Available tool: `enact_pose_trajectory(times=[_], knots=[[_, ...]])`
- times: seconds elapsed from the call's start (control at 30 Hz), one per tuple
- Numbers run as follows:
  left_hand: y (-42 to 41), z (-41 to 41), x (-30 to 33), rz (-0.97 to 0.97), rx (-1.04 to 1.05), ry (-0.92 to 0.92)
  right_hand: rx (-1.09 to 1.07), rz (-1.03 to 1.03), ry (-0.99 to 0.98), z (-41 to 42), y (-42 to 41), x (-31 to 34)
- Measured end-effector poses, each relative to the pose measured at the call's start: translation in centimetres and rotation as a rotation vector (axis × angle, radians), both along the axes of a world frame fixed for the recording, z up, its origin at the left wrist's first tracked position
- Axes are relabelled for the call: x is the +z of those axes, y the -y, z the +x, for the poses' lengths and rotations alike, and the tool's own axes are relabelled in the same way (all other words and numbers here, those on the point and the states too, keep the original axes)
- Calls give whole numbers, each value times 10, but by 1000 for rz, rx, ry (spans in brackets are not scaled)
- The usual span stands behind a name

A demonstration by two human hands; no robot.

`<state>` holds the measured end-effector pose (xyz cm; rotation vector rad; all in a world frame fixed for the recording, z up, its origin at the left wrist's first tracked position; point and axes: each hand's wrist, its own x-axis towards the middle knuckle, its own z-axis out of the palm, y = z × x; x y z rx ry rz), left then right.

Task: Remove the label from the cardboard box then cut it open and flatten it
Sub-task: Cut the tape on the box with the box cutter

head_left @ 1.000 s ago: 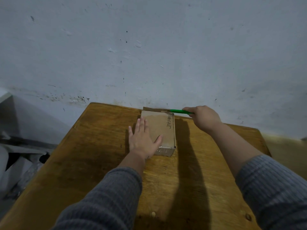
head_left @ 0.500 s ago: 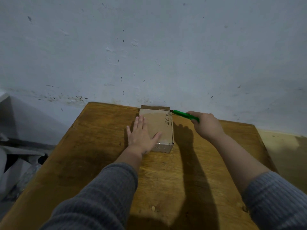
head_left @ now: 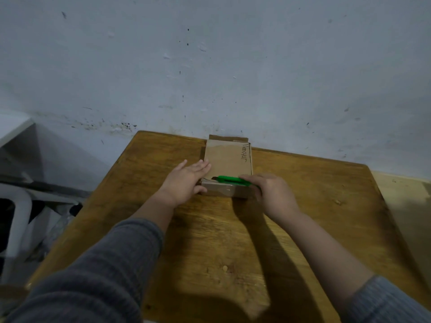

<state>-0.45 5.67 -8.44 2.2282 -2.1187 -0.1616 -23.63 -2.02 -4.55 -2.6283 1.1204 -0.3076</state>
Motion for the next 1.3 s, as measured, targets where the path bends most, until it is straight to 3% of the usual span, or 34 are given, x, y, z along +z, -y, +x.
enact_pose_trajectory(times=[0.17, 0.6, 1.3], knots=[[-1, -7, 3, -11, 31, 11, 77, -135, -46, 7, -7, 1], [-1, -14, 3, -9, 82, 28, 98, -234, -227, 3, 5, 10], [32, -49, -2, 38, -19, -2, 40, -315, -224, -37, 25, 4]])
